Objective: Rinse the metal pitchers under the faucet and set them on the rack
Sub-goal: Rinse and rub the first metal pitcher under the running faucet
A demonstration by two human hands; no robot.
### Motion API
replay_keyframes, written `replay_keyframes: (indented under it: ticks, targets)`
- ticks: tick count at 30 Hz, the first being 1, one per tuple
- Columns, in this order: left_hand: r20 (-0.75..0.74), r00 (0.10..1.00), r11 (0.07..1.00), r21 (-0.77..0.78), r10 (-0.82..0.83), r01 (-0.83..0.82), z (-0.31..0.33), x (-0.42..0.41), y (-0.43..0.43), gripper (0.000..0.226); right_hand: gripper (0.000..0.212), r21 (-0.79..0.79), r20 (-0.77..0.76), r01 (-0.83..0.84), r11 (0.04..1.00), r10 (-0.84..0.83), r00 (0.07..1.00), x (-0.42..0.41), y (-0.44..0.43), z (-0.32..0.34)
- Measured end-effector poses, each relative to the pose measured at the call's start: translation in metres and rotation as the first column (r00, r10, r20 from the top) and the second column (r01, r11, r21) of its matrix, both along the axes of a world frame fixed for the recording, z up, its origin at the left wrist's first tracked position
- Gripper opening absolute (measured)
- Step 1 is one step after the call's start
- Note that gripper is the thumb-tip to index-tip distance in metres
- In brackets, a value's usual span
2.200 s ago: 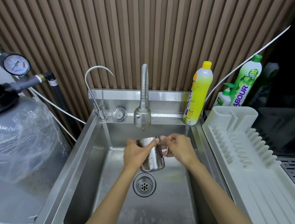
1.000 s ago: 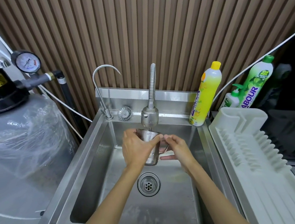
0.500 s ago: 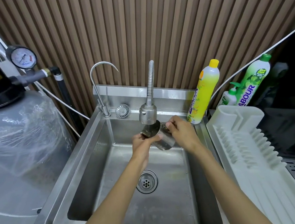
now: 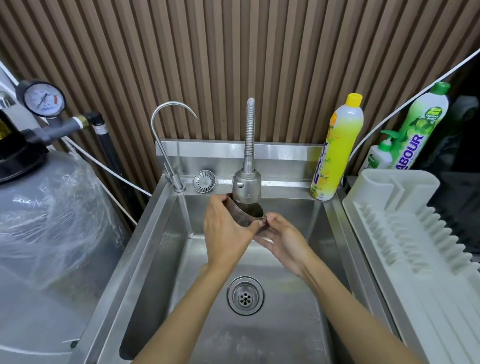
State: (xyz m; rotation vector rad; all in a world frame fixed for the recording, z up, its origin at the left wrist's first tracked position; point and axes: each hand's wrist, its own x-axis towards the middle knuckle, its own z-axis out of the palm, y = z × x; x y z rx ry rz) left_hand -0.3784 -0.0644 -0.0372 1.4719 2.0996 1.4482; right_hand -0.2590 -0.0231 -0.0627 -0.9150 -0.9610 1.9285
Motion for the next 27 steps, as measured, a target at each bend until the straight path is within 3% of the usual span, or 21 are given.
replay_keyframes:
  ticks: [4,7,10,13,17,20,23,25,27]
  targets:
    - [-0.096,0.995,0.998,-0.051,0.039,-0.044,0.001,-0.002,-0.004,0.068,0.022,0.039,0.104,-0.001,0.999,-0.003,0.995,0.000,-0.007,0.000]
    - [-0.070,0.993,0.983,-0.145,0.100,-0.109,0.003,0.003,-0.005,0.069,0.023,0.110,0.265,0.015,0.994,-0.044,0.963,0.005,-0.008,0.005]
    - [0.213,0.964,0.971,-0.213,0.158,-0.112,0.001,0.007,-0.001,0.068,0.025,0.226,0.459,0.062,0.972,-0.162,0.874,0.005,-0.005,0.016]
    - [0.532,0.834,0.969,-0.247,0.145,-0.011,-0.005,0.009,0.006,0.062,0.026,0.379,0.615,0.047,0.924,-0.290,0.733,0.010,0.002,0.029]
    - [0.733,0.676,0.985,-0.158,0.069,0.071,-0.011,0.017,0.008,0.064,0.028,0.555,0.713,-0.077,0.829,-0.426,0.557,0.019,0.008,0.045]
    - [0.814,0.578,0.988,-0.038,-0.057,0.151,-0.010,0.020,0.009,0.056,0.024,0.644,0.712,-0.158,0.748,-0.510,0.483,0.022,0.008,0.055]
    - [0.859,0.493,0.978,0.040,-0.140,0.206,-0.011,0.022,0.008,0.049,0.015,0.676,0.695,-0.230,0.700,-0.503,0.514,0.026,0.011,0.061]
    - [0.858,0.490,0.979,0.069,-0.156,0.191,-0.014,0.023,0.008,0.047,0.011,0.655,0.667,-0.237,0.717,-0.403,0.626,0.027,0.014,0.062]
    - [0.820,0.546,0.983,0.097,-0.169,0.158,-0.017,0.026,0.008,0.051,0.011,0.623,0.611,-0.216,0.752,-0.294,0.735,0.029,0.018,0.060]
